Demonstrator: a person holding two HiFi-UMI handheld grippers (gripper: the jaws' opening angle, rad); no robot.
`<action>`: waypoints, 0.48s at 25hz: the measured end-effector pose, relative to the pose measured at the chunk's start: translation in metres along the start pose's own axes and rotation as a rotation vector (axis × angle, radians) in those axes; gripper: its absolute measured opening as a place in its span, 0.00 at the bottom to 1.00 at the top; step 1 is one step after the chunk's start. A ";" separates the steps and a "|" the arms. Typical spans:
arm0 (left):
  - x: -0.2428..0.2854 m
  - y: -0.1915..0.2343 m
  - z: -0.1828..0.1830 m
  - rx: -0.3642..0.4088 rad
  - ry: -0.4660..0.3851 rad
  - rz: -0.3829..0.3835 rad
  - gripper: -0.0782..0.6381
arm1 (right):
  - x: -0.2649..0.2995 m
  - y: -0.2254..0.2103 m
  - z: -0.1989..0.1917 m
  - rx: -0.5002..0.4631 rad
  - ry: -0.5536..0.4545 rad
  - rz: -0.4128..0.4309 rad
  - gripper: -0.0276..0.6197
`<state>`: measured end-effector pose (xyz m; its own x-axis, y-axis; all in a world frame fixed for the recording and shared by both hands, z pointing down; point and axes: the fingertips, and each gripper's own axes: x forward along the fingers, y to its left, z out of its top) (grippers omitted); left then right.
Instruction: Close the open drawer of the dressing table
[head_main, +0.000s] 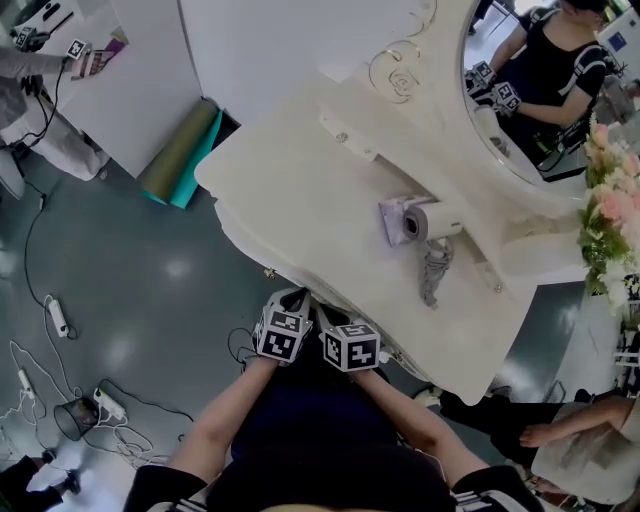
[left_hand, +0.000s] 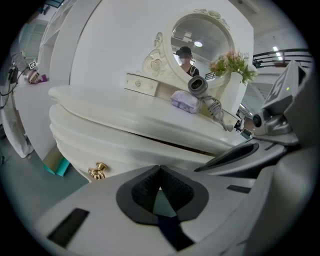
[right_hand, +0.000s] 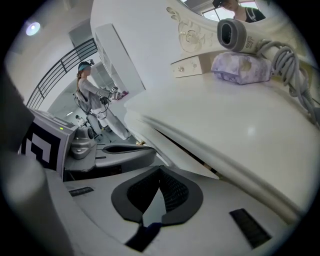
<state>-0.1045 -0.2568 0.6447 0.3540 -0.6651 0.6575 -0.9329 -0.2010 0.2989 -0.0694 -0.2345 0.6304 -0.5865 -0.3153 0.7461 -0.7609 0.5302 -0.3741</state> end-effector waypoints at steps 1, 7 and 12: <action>0.002 0.000 0.002 0.002 -0.001 -0.002 0.13 | 0.001 -0.001 0.000 0.000 0.004 0.001 0.07; 0.014 -0.002 0.011 0.015 0.006 -0.015 0.13 | 0.007 -0.004 0.004 0.010 0.016 0.006 0.07; 0.022 -0.004 0.020 0.011 0.019 -0.024 0.13 | 0.006 0.001 0.004 -0.003 0.026 0.023 0.07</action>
<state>-0.0943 -0.2851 0.6441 0.3774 -0.6466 0.6630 -0.9247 -0.2248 0.3071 -0.0749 -0.2393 0.6327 -0.5964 -0.2824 0.7514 -0.7463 0.5396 -0.3896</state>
